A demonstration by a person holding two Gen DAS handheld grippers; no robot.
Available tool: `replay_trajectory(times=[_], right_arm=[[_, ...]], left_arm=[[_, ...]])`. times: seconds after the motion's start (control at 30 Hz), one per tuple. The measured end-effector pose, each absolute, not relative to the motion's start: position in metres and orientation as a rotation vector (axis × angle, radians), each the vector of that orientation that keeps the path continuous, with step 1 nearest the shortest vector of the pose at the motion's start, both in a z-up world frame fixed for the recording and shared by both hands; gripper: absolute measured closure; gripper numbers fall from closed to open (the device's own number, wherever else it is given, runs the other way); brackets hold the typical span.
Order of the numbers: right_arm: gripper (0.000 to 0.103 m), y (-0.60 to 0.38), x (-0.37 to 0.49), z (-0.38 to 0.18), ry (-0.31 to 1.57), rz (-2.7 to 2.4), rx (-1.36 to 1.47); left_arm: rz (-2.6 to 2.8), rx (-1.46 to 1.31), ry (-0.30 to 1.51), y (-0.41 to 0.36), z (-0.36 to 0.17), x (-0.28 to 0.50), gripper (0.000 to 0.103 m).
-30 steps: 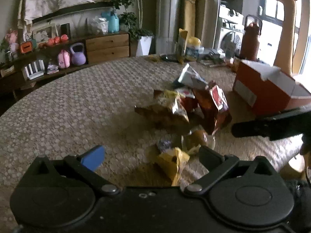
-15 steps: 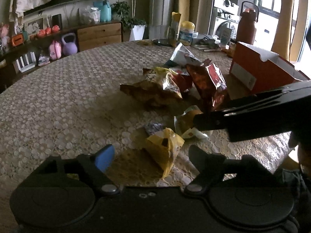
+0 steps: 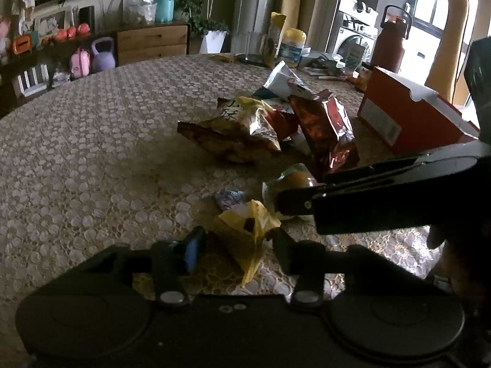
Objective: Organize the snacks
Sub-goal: 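Grasp the yellow wrapped sweet with the left gripper while the right gripper grasps the brown round sweet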
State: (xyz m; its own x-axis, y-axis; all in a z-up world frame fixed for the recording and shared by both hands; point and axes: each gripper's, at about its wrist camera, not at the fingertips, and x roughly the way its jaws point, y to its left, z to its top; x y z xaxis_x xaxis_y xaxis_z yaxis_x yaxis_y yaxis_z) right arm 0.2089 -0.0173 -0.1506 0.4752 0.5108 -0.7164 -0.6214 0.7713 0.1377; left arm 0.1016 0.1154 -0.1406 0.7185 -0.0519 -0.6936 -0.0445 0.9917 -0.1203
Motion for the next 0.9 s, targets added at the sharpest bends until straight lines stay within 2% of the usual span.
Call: replay_trajectory(times=[0.2, 0.27, 0.9], right_arm=[[0.052, -0.017, 0.205, -0.149, 0.804, 0.683, -0.168], [0.053, -0.017, 0.203, -0.148, 0.796, 0.677, -0.18], [0.056, -0.056, 0.174, -0.106, 0.709, 0.673, -0.105]], left_arm=[[0.0, -0.153, 0.77, 0.119, -0.14, 0.101, 0.066], [0.003, -0.156, 0.77, 0.119, -0.139, 0.1, 0.076], [-0.031, -0.158, 0.712, 0.105, -0.1, 0.084, 0.077]])
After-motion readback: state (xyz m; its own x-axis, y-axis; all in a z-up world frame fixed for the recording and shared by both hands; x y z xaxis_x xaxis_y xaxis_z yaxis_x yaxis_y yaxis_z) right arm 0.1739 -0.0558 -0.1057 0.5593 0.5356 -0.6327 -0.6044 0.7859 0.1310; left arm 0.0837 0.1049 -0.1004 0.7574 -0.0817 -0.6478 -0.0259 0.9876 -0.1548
